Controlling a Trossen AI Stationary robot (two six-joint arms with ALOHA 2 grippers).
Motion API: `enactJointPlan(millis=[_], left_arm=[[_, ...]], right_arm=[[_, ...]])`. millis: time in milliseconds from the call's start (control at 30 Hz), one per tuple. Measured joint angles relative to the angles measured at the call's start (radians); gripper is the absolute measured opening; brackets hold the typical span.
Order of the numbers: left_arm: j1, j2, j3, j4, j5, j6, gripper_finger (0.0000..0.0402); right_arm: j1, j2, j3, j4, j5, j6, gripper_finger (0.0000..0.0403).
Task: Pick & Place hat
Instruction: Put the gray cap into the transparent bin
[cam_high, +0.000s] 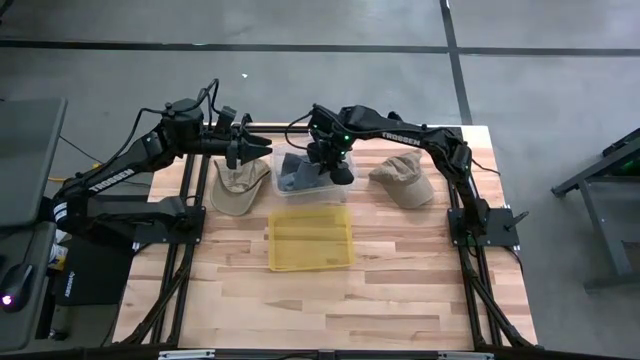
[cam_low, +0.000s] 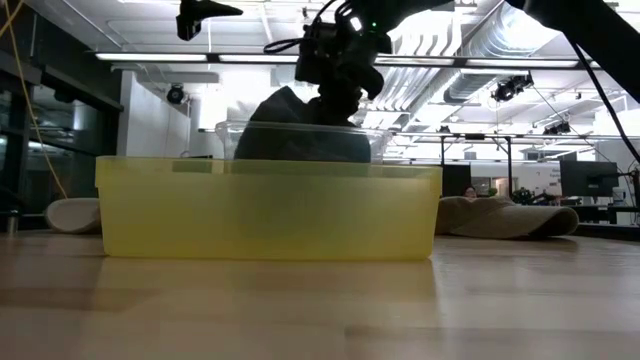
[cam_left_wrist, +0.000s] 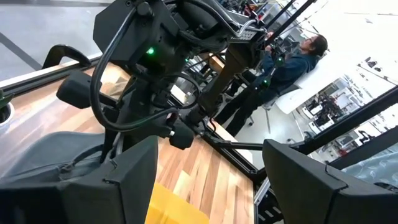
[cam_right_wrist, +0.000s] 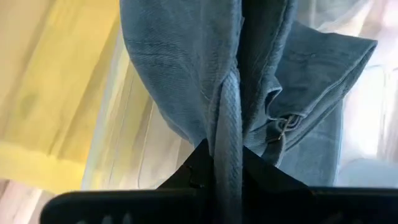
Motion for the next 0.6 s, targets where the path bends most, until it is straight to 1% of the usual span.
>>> enactJointPlan(millis=[67, 133, 233, 367, 600], left_arm=[[0.000, 0.000, 0.000, 0.000, -0.001, 0.000, 0.0266], [0.000, 0.000, 0.000, 0.000, -0.012, 0.000, 0.0266], [0.000, 0.000, 0.000, 0.000, -0.015, -0.004, 0.0266], [0.000, 0.000, 0.000, 0.000, -0.016, -0.010, 0.0266], [0.000, 0.000, 0.000, 0.000, -0.016, -0.014, 0.0266]], right_arm=[[0.002, 0.000, 0.000, 0.024, 0.013, 0.012, 0.0025], [0.010, 0.000, 0.000, 0.058, 0.062, 0.026, 0.0027], [0.020, 0.000, 0.000, 0.077, 0.125, 0.026, 0.0051], [0.028, 0.000, 0.000, 0.076, 0.138, 0.026, 0.0075], [0.033, 0.000, 0.000, 0.076, 0.142, 0.078, 0.0096]])
